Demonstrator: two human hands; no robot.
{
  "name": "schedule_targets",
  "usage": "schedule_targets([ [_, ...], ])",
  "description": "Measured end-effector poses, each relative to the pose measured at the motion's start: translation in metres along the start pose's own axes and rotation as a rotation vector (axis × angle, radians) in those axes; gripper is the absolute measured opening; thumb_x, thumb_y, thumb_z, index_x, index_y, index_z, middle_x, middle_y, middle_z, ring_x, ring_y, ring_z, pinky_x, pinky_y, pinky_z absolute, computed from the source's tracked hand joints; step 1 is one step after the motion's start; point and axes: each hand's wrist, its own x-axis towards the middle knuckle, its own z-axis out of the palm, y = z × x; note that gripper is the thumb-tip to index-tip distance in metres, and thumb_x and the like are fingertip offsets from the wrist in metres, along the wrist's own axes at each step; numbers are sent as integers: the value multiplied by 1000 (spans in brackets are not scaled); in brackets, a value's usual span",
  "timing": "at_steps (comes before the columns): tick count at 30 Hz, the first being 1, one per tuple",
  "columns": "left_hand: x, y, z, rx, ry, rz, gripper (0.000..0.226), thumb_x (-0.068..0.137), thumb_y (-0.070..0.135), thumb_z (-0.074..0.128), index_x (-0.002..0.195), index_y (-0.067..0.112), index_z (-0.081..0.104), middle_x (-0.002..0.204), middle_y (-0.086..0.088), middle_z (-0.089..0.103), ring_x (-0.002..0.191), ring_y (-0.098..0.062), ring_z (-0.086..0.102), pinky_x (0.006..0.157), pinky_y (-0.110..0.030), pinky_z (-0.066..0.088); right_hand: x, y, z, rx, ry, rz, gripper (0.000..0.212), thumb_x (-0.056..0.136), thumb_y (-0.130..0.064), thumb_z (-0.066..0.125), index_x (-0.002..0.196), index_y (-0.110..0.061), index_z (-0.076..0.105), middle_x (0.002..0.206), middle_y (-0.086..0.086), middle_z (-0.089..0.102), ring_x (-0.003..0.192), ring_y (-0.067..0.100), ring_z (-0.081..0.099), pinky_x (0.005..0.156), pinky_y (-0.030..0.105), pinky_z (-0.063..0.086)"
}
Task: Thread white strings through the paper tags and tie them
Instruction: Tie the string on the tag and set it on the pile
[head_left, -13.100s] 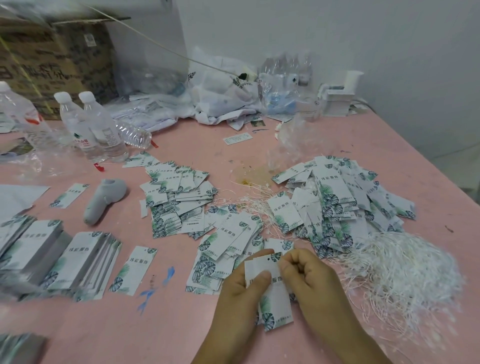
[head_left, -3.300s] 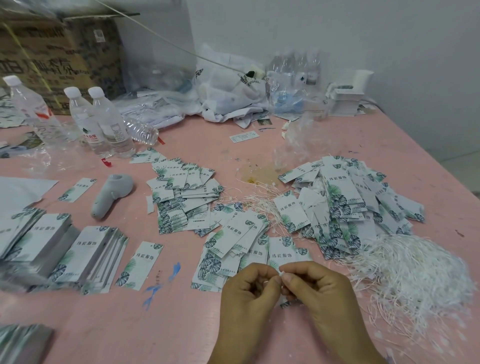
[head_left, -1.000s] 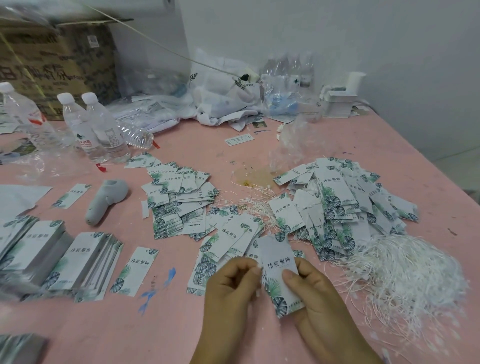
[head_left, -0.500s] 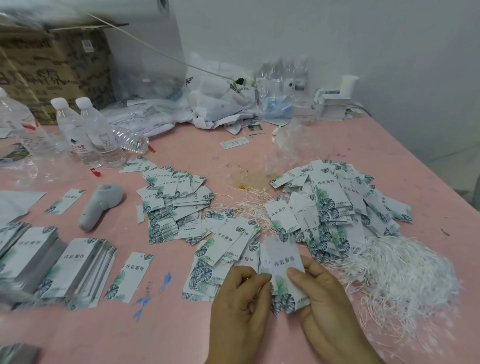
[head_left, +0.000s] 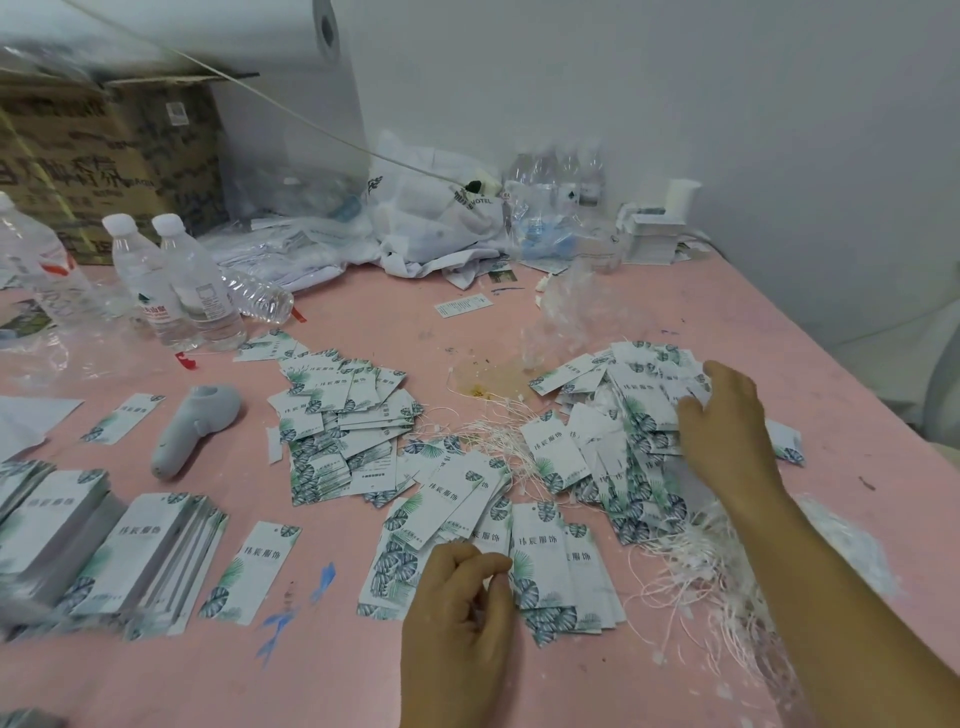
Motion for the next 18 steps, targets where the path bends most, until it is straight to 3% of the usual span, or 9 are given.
schedule_targets([
  [2,2,2,1,-26,34,-30,29,84,5,65,77,33,72,90,15,57,57,-4,53,54,-8,35,-32,1,8,142,51,-124,43,99,-15,48,141,-24,41,147,-5,34,126,19,46,104,43,43],
  [3,2,3,1,-54,43,-49,33,85,2,66,77,34,71,90,15,58,59,-6,54,55,-8,36,-50,2,16,204,21,-195,38,98,-14,50,134,-28,46,139,-13,40,121,10,48,100,34,47],
  [5,2,3,1,-89,69,-58,31,85,6,64,80,36,69,90,15,59,66,-6,57,58,-7,38,-87,1,35,241,-120,-330,32,97,-14,55,124,-30,55,122,-27,48,113,-8,47,92,6,40],
  [7,2,2,-1,-130,122,-110,23,83,16,59,82,38,67,90,15,63,74,-4,61,62,-7,41,-115,-2,60,194,-290,-443,29,94,-17,60,122,-27,60,121,-25,52,114,-16,43,91,-3,29],
  [9,3,0,-2,-224,178,-206,19,84,25,56,87,42,65,86,15,67,74,-3,63,62,-8,44,-129,-7,82,130,-397,-535,38,91,-22,62,128,-25,58,130,-15,54,117,-14,39,101,1,24],
  [12,5,-6,-5,-274,274,-268,16,86,30,52,88,42,62,76,14,67,59,0,59,55,-9,43,-132,-20,108,83,-487,-596,60,91,-35,60,146,-24,39,153,-10,35,141,4,24,117,19,16],
  [14,6,-10,-8,-270,316,-288,12,87,35,51,90,41,61,71,9,66,56,-4,57,53,-15,45,-129,-29,123,47,-517,-656,68,91,-40,56,152,-23,30,159,-4,25,147,13,16,121,31,15],
  [16,5,-16,-9,-254,333,-306,13,84,44,50,92,40,60,70,4,65,60,-12,59,57,-25,48,-128,-38,133,-74,-536,-695,72,89,-50,44,153,-22,26,159,3,25,148,20,17,121,36,15],
  [18,3,-19,-9,-250,346,-308,20,80,49,48,93,38,60,69,1,66,59,-15,59,57,-29,48,-129,-41,135,-190,-491,-723,72,83,-55,32,145,-19,40,149,6,41,139,25,33,115,39,27],
])
